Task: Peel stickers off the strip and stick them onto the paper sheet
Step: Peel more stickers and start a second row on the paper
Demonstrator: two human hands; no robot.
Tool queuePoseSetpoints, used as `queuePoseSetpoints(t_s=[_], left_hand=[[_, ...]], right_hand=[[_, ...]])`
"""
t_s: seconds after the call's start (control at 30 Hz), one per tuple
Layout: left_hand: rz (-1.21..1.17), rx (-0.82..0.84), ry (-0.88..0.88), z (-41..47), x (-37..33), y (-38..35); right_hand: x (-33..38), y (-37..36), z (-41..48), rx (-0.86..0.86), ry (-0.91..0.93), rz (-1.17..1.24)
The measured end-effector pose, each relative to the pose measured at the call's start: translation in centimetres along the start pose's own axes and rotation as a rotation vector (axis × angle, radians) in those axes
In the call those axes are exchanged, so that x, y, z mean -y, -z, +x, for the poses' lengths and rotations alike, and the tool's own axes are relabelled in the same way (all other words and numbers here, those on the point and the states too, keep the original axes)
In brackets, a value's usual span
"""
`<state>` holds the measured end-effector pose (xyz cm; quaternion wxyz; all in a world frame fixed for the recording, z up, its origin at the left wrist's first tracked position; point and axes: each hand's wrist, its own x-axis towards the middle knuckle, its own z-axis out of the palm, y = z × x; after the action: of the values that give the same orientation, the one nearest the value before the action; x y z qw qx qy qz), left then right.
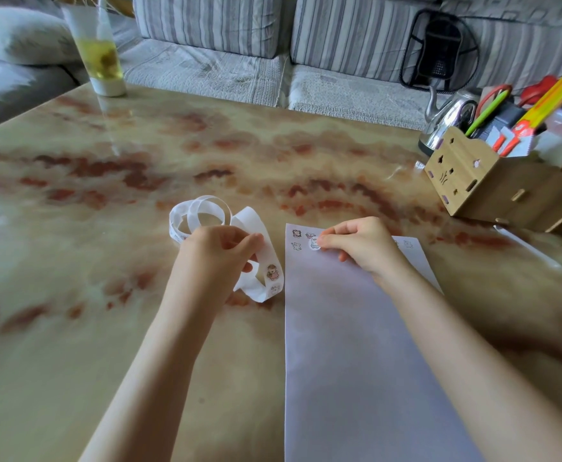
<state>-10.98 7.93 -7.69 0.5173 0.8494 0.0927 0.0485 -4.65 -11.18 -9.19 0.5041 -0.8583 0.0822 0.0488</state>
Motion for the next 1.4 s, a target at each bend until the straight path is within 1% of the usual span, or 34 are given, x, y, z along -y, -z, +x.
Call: queuePoseSetpoints(t_s=[0.47, 0.67, 1.4], left_hand=[[-0.001, -0.007, 0.012, -0.3, -0.3, 0.0], [0.004, -0.009, 0.007, -0.3, -0.4, 0.0], [0.021, -0.015, 0.000, -0.5, -0.5, 0.0]], right_hand=[[-0.2, -0.5, 0.1, -0.003, 0.015, -0.019], [-0.7, -1.0, 0.5, -0.047, 0.020, -0.061], [-1.8, -1.4, 1.5, -0.071, 0.066, -0.128]])
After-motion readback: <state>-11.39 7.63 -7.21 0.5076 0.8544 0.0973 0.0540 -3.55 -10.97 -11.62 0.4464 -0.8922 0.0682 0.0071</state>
